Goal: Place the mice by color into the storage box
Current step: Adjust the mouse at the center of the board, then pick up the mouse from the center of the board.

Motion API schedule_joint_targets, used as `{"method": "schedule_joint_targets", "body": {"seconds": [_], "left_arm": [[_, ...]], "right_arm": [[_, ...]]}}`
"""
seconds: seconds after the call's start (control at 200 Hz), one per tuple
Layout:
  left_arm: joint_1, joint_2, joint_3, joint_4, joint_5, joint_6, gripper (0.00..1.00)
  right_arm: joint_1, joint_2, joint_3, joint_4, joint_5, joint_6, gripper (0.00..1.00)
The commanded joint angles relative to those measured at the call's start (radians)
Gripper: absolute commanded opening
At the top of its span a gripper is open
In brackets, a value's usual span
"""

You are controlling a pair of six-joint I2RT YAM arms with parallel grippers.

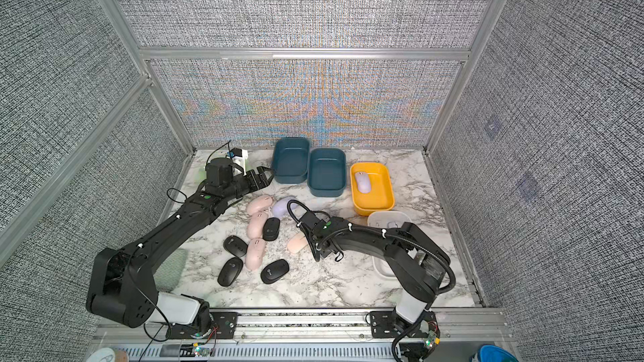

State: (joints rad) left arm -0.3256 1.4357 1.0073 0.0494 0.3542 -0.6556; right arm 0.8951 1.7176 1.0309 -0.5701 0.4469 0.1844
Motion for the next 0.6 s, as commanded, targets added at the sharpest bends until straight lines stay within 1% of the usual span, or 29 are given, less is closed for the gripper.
{"method": "schedule_joint_targets", "body": {"seconds": [0.0,0.1,0.2,0.31,0.48,0.595], "left_arm": [[0.001,0.004,0.010,0.000,0.024,0.001,0.90],[0.000,0.002,0.010,0.001,0.028,0.003,0.90],[0.000,-0.002,0.009,0.007,0.038,0.001,0.90],[0.001,0.007,0.020,0.007,0.074,0.010,0.90],[0.000,0.021,0.027,0.004,0.094,0.010,0.90],[0.000,0.023,0.027,0.004,0.094,0.014,0.90]], "right_arm": [[-0.020,0.048,0.030,0.052,0.047,0.016,0.80],[-0.073,0.092,0.089,0.040,0.056,0.056,0.81],[-0.107,0.109,0.117,0.069,0.056,0.037,0.81],[-0.149,0.155,0.176,0.061,0.037,0.021,0.82],[-0.221,0.215,0.244,0.087,-0.105,-0.031,0.83],[-0.250,0.243,0.274,0.095,-0.193,-0.050,0.82]]}}
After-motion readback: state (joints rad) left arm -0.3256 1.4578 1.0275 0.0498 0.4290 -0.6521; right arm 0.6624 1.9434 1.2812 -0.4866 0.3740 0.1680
